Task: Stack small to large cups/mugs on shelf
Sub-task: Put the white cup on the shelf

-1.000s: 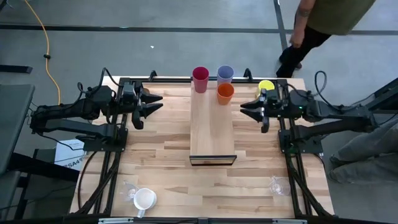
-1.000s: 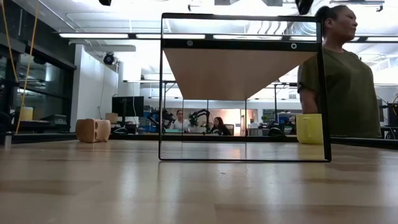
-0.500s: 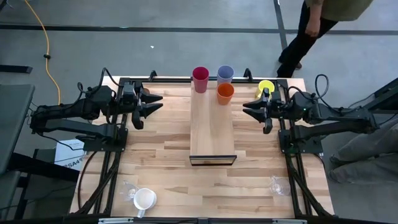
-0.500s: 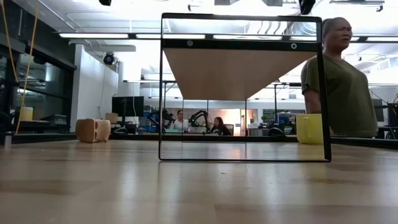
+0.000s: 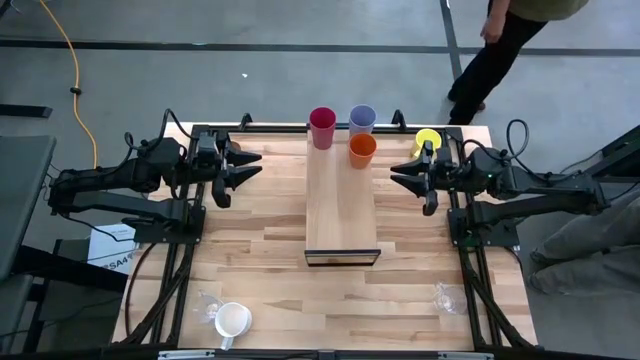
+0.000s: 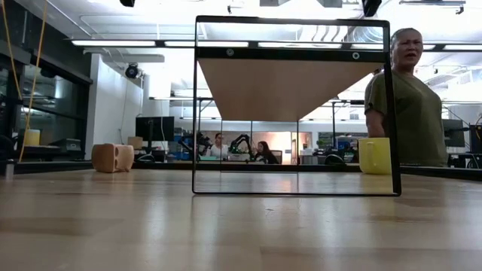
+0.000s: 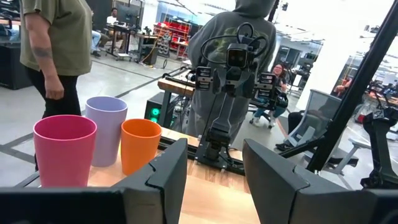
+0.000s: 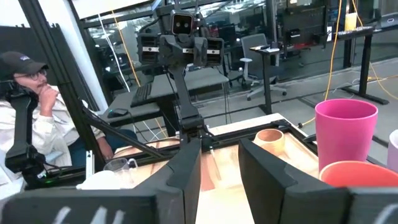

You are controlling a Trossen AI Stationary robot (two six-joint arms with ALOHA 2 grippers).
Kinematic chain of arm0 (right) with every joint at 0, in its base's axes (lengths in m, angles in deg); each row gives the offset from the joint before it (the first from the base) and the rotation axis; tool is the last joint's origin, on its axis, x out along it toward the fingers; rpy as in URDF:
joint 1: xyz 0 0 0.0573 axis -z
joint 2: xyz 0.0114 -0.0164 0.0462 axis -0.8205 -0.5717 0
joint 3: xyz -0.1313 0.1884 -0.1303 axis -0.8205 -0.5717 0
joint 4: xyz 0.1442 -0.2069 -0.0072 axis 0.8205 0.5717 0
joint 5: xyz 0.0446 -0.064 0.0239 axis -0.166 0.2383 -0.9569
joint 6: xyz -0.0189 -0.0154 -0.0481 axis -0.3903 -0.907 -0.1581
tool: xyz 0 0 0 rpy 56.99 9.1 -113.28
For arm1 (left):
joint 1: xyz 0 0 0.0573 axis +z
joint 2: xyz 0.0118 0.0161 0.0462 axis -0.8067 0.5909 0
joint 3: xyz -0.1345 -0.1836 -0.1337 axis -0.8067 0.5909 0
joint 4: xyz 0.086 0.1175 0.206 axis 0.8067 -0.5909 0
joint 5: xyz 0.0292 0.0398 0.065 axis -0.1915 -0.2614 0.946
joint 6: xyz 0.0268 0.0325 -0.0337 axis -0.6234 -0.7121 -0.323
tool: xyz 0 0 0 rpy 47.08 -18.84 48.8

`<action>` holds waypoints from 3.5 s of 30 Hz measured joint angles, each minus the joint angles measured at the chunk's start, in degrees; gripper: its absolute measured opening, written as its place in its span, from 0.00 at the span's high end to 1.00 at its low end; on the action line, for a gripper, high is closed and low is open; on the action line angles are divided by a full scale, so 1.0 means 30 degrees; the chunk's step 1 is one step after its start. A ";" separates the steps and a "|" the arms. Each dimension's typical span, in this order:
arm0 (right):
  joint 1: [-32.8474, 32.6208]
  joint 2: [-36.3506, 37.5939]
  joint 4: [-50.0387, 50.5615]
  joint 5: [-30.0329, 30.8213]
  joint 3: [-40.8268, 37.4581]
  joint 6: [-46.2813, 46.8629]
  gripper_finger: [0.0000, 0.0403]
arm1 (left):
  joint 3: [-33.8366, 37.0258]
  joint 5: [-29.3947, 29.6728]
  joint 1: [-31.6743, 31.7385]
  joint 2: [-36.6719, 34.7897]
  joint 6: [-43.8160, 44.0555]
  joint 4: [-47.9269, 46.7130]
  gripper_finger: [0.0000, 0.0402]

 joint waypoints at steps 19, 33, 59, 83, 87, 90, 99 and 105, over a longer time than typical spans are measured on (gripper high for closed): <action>0.0000 0.0000 0.0002 0.0000 0.0000 -0.0324 0.75 | 0.0000 0.0000 0.0006 0.0007 -0.0610 -0.0006 0.64; 0.0004 -0.0007 0.0007 0.0000 0.0000 -0.0324 0.75 | 0.0000 0.0248 -0.0001 0.0036 -0.1815 -0.0043 0.64; 0.0004 -0.0022 0.0022 0.0004 0.0007 -0.0259 0.75 | -0.7715 0.3468 -1.4834 1.0312 0.4408 -1.6838 0.64; 0.0006 -0.0022 0.0479 0.0000 0.0016 -0.0302 0.75 | -0.8218 0.0364 -1.8127 1.6837 1.2167 -1.7273 0.64; 0.0002 -0.0022 0.0739 0.0007 0.0016 -0.0310 0.75 | -0.7993 -0.0494 -1.8127 1.7434 1.2320 -1.7708 0.64; 0.0004 -0.0022 0.0939 0.0001 0.0015 -0.0310 0.75 | -0.7401 -0.1203 -1.8161 1.7572 1.2294 -1.6792 0.64; 0.0007 -0.0022 0.1042 0.0007 0.0022 -0.0313 0.75 | -0.5997 -0.1179 -1.8106 1.7624 1.2247 -1.5726 0.64; 0.0007 -0.0022 0.1049 0.0007 0.0015 -0.0317 0.75 | -0.4708 -0.1566 -1.8120 1.7624 1.2298 -1.4871 0.64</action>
